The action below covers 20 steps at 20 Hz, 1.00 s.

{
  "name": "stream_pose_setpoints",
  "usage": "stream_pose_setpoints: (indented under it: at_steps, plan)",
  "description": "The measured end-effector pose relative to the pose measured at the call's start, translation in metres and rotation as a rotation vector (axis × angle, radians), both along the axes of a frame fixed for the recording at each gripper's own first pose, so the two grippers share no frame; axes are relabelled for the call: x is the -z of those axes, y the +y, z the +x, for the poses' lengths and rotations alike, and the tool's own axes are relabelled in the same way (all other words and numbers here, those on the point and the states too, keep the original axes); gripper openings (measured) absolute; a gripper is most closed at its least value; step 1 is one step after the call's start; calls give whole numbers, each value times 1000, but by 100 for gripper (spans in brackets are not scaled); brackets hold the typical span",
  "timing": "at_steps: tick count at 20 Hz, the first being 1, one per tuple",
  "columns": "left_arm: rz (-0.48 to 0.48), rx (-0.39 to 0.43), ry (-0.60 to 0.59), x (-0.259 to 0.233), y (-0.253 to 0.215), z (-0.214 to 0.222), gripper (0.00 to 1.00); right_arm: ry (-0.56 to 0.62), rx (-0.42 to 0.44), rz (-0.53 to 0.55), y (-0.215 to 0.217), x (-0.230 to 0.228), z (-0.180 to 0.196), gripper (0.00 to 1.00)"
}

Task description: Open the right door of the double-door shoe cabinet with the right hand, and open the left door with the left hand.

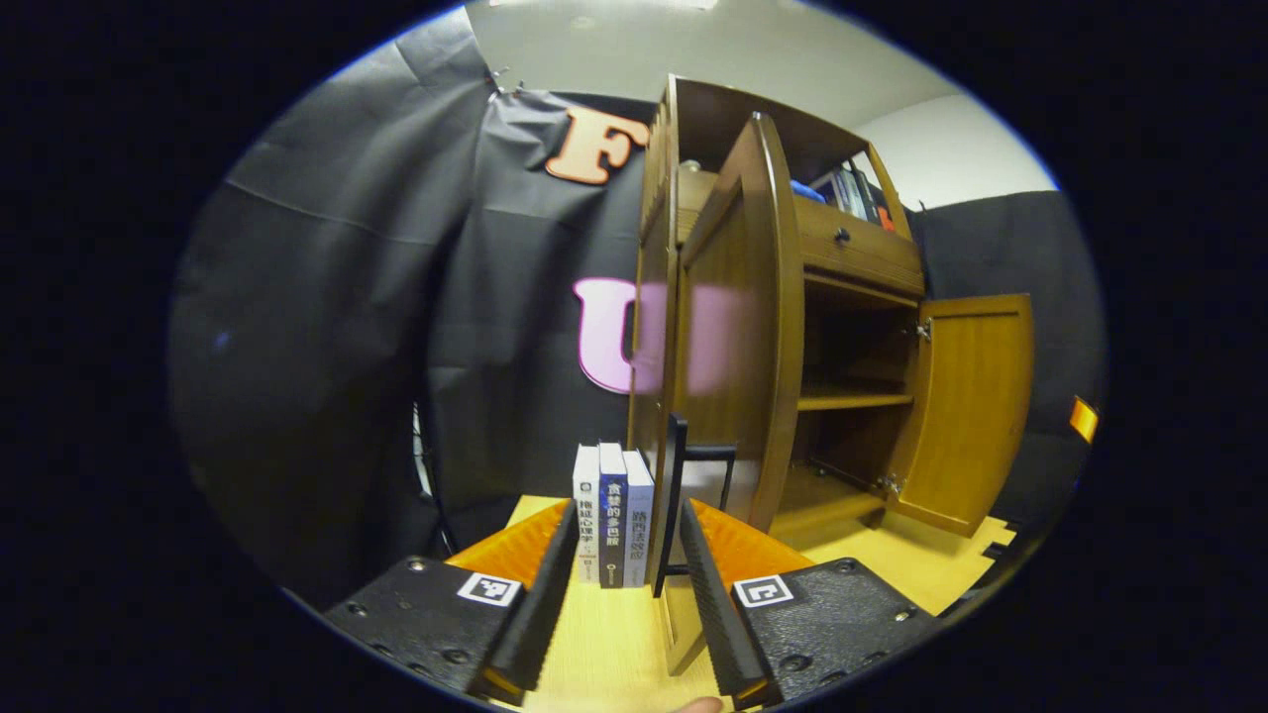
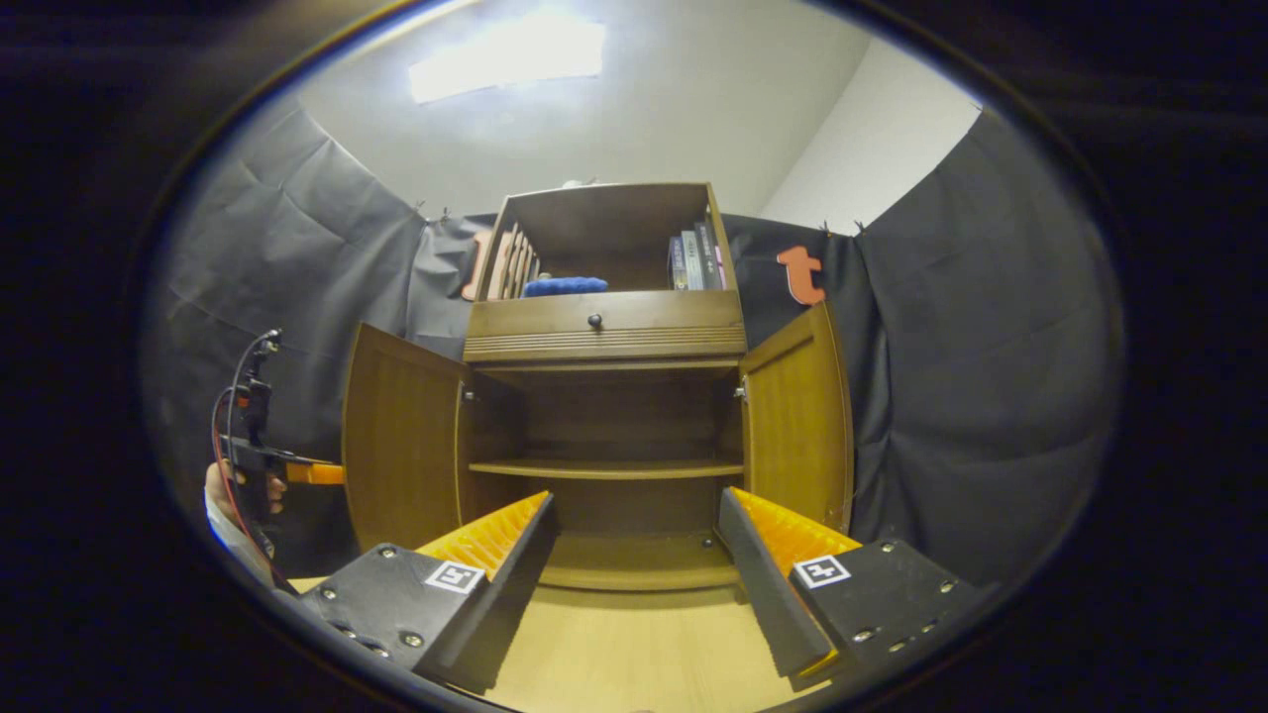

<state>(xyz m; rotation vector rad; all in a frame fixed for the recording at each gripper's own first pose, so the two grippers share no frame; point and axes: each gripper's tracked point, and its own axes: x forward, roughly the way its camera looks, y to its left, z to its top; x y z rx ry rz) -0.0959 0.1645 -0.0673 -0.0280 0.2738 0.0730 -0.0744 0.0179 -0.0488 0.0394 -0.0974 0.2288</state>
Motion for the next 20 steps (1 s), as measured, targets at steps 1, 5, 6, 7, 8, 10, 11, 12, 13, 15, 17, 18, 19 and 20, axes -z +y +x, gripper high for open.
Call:
stream_pose_setpoints:
  at_steps: [1,5,6,7,8,10,11,12,13,15,17,18,19,20]
  plan:
    - [29,-36,-23,-7,3,-5,64,6,-14,9,2,2,-1,98]
    - [95,-122,-86,-36,-6,-26,89,15,-51,32,5,6,-3,98]
    - [86,-105,-108,-42,-16,-24,91,17,-52,31,5,8,-4,98]
    - [70,-88,-126,-47,-29,-25,90,18,-58,35,5,9,-4,100]
    - [59,-77,-138,-51,-38,-26,90,17,-66,42,6,8,-5,100]
    - [59,-60,-157,-60,-57,-28,90,8,-60,59,3,5,-5,98]
    - [68,-56,-163,-64,-66,-26,90,-2,-51,65,-1,3,-6,98]
    - [76,-59,-173,-67,-72,-23,90,-12,-44,69,-5,-1,-7,98]
    - [77,-63,-182,-69,-77,-21,90,-17,-40,69,-6,-1,-6,98]
    - [68,-41,-194,-72,-98,-16,90,-21,-36,58,-11,-5,-7,98]
    - [48,-20,-181,-69,-116,-11,90,-24,-30,37,-16,-9,-4,98]
    - [42,-10,-176,-68,-126,-8,90,-19,-29,26,-17,-9,-2,94]
    - [45,-2,-171,-67,-134,-6,90,-16,-28,20,-17,-10,0,98]
    - [49,2,-169,-67,-141,-3,90,-13,-31,7,-17,-11,1,98]
